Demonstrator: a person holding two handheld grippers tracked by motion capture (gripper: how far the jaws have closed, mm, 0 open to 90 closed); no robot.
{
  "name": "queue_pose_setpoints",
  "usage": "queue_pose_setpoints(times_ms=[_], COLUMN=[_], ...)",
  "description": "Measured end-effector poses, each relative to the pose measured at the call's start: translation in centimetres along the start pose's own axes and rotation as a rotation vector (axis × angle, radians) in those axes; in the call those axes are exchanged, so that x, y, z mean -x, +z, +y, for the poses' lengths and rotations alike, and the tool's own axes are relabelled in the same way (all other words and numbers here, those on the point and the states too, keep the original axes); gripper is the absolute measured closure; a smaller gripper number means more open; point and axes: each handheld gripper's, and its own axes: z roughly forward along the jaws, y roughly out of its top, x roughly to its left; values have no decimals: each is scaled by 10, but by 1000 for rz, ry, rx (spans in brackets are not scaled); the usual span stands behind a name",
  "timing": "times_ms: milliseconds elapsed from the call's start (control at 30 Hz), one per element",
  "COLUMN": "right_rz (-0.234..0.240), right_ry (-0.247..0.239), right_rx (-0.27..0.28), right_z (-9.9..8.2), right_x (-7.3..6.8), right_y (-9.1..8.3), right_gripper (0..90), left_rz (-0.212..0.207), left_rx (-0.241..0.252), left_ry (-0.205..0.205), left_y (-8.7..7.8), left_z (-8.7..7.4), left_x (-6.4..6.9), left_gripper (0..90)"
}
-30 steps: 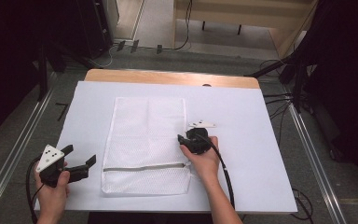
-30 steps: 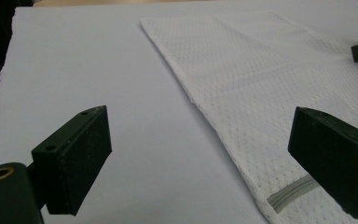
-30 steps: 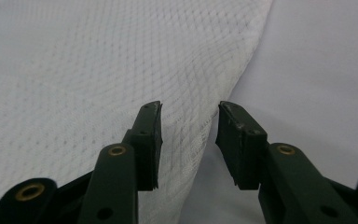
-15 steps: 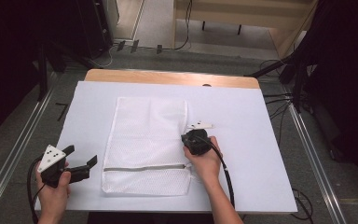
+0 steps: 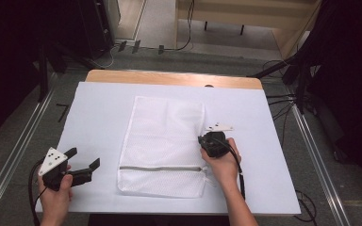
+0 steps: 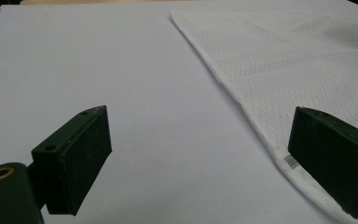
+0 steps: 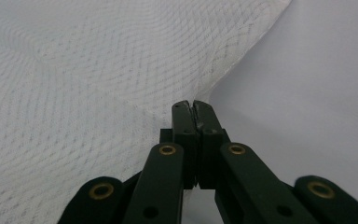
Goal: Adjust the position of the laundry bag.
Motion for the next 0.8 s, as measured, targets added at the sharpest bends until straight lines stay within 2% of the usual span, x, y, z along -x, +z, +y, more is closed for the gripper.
queue_pose_setpoints(times_ms=[200, 400, 533, 567, 600, 633, 667, 700, 800], right_rz=[-25, -49, -78, -81, -100, -94, -94, -68, -48], right_ry=[16, 8, 5, 3, 15, 32, 32, 53, 45], right_rx=[-6, 1, 3, 12, 47, 60, 60, 87, 118], right_z=[-6, -12, -13, -13, -13, -12, -12, -13, -20], right_x=[23, 42, 45, 45, 44, 46, 46, 48, 47], right_y=[-8, -16, -17, -17, -19, -21, -21, -27, -38], right_gripper=[900, 900, 900, 880, 716, 676, 676, 642, 595], left_rz=[-11, -26, -28, -27, -32, -34, -34, -34, -34], left_rx=[-7, -12, -12, -11, -11, -12, -12, -15, -18], left_ry=[6, 18, 22, 20, 19, 19, 19, 21, 24], left_y=[2, 5, 5, 5, 6, 6, 6, 5, 5], left_z=[0, 0, -1, -1, -1, -1, -1, -1, -1], left_x=[3, 10, 13, 13, 14, 14, 14, 15, 16], left_gripper=[60, 59, 59, 60, 60, 59, 59, 59, 59])
